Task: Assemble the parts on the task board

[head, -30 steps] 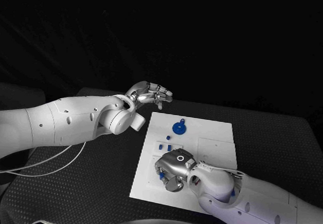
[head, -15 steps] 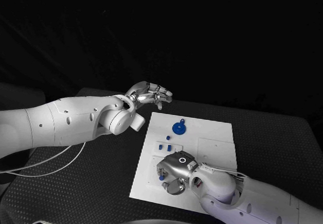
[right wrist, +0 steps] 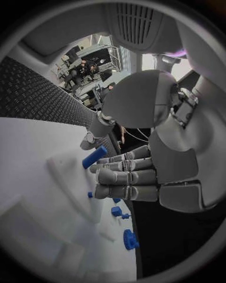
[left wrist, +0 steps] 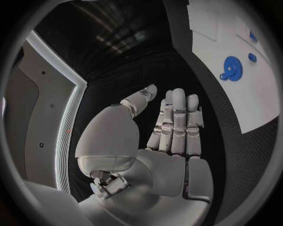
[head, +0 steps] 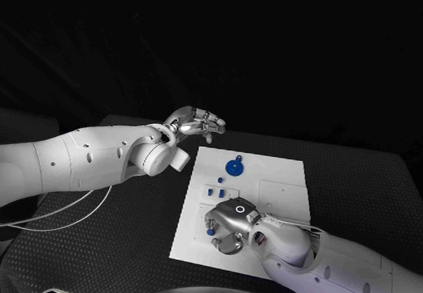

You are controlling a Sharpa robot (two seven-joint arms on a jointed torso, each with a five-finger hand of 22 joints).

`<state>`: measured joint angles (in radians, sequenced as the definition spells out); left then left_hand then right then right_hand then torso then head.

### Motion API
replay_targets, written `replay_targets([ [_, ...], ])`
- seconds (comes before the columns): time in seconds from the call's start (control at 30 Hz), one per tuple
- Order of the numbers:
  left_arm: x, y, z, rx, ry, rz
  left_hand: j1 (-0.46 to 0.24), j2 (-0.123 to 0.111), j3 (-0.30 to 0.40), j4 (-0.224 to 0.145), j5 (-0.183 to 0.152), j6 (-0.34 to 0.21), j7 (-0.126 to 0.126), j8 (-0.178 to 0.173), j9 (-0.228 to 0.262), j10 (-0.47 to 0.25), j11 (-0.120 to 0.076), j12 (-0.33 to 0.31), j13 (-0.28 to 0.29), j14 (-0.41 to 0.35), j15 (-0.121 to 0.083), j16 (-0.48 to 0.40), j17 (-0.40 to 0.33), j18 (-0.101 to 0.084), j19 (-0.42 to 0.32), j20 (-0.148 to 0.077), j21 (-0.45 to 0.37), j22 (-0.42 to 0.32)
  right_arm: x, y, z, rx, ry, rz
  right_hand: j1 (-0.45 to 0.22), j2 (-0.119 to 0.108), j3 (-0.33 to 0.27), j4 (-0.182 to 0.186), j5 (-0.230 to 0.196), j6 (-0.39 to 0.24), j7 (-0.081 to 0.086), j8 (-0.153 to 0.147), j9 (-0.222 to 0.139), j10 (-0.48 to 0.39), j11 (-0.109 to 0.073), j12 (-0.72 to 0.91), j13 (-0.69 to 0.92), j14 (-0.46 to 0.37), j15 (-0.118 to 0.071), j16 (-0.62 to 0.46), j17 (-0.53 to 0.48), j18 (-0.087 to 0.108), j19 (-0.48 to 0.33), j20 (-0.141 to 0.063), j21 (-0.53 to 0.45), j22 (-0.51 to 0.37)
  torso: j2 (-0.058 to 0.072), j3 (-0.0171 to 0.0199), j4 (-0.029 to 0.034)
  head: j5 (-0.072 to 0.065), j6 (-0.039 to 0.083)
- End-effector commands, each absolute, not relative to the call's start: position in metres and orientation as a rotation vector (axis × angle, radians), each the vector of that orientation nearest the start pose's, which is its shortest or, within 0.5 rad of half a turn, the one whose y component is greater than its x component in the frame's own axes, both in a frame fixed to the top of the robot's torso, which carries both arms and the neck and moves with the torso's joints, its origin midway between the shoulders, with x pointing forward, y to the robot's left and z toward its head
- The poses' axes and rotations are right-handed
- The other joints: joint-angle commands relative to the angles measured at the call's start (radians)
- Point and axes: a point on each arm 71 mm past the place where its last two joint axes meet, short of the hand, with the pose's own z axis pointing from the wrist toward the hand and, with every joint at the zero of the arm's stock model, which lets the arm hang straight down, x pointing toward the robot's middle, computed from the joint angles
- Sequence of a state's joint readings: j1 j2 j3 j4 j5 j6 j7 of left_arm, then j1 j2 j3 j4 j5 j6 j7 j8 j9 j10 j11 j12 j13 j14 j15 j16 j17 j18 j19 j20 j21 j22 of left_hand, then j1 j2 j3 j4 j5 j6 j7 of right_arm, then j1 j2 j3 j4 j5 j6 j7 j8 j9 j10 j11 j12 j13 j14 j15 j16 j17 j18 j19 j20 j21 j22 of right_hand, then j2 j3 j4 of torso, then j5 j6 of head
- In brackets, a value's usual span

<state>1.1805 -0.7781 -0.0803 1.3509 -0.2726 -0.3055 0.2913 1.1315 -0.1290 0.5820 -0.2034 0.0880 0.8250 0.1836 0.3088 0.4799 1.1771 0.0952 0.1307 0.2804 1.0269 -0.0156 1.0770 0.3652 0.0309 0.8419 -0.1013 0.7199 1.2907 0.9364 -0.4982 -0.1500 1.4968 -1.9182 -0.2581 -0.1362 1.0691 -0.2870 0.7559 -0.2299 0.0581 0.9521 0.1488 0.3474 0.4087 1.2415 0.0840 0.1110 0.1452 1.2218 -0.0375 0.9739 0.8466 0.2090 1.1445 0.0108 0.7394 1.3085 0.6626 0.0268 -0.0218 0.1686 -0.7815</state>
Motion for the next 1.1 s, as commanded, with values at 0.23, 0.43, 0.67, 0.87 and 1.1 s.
replay_targets([
  [0.23, 0.510, 0.224, -0.214, -0.905, 1.584, -1.314, -0.011, 0.001, -0.004, 0.004, 0.003, -0.005, -0.001, -0.004, 0.002, -0.004, 0.004, 0.002, 0.000, -0.002, 0.006, -0.004, 0.001, 0.017, 0.006, -0.006, -0.006, 0.002, 0.365, -0.034, -0.309, -0.654, 1.650, 0.865, 0.002, -0.010, 0.004, 0.011, -0.007, -0.008, -0.001, -0.005, -0.002, -0.008, -0.001, -0.005, -0.001, 0.003, 0.008, -0.005, 0.003, 0.053, -0.007, 0.002, -0.003, 0.014, 0.000, 0.0000, -0.0003, -0.003, 0.002],
  [0.43, 0.510, 0.226, -0.215, -0.907, 1.582, -1.309, -0.011, 0.001, -0.004, 0.004, 0.003, -0.005, -0.001, -0.004, 0.002, -0.004, 0.004, 0.002, 0.000, -0.002, 0.006, -0.004, 0.001, 0.017, 0.006, -0.006, -0.006, 0.002, 0.374, -0.047, -0.290, -0.550, 1.638, 0.903, 0.002, -0.011, 0.005, 0.011, -0.008, -0.018, 0.003, -0.009, -0.004, -0.016, 0.001, -0.009, -0.002, 0.006, 0.010, -0.002, 0.005, 0.053, -0.004, 0.000, -0.001, 0.015, -0.001, 0.0006, -0.0012, -0.006, 0.005],
  [0.67, 0.511, 0.230, -0.215, -0.910, 1.579, -1.299, -0.011, 0.001, -0.004, 0.004, 0.003, -0.005, -0.001, -0.004, 0.002, -0.004, 0.004, 0.003, 0.000, -0.002, 0.006, -0.004, 0.002, 0.017, 0.006, -0.006, -0.007, 0.002, 0.409, -0.086, -0.247, -0.265, 1.717, 0.939, -0.037, -0.009, -0.022, 0.036, -0.008, -0.018, 0.003, -0.005, 0.000, 0.022, -0.012, 0.015, 0.014, 0.015, -0.002, 0.002, 0.008, 0.053, 0.006, -0.002, 0.006, 0.016, -0.001, 0.0011, -0.0034, -0.020, 0.018],
  [0.87, 0.513, 0.232, -0.216, -0.919, 1.576, -1.296, -0.011, 0.001, -0.004, 0.004, 0.003, -0.005, -0.001, -0.004, 0.002, -0.004, 0.004, 0.003, 0.000, -0.002, 0.006, -0.004, 0.002, 0.017, 0.006, -0.006, -0.007, 0.003, 0.438, -0.140, -0.221, 0.025, 1.822, 0.915, -0.050, 0.009, -0.070, 0.065, -0.006, -0.020, -0.013, -0.004, 0.007, 0.089, -0.056, 0.189, 0.157, 0.059, -0.044, 0.044, 0.035, 0.053, 0.047, -0.028, 0.055, 0.025, -0.002, 0.0023, -0.0041, -0.039, 0.030],
  [1.1, 0.515, 0.233, -0.217, -0.922, 1.573, -1.291, -0.011, 0.001, -0.004, 0.004, 0.003, -0.005, -0.001, -0.004, 0.002, -0.004, 0.004, 0.003, 0.000, -0.002, 0.006, -0.004, 0.002, 0.017, 0.006, -0.006, -0.007, 0.003, 0.445, -0.169, -0.234, 0.057, 2.102, 0.763, -0.092, 0.040, -0.108, 0.106, -0.005, -0.014, -0.034, -0.009, 0.020, -0.033, -0.086, 0.738, 0.641, 0.101, -0.073, 0.177, 0.113, 0.053, 0.079, -0.049, 0.168, 0.024, -0.004, 0.0022, -0.0068, -0.052, 0.039],
])
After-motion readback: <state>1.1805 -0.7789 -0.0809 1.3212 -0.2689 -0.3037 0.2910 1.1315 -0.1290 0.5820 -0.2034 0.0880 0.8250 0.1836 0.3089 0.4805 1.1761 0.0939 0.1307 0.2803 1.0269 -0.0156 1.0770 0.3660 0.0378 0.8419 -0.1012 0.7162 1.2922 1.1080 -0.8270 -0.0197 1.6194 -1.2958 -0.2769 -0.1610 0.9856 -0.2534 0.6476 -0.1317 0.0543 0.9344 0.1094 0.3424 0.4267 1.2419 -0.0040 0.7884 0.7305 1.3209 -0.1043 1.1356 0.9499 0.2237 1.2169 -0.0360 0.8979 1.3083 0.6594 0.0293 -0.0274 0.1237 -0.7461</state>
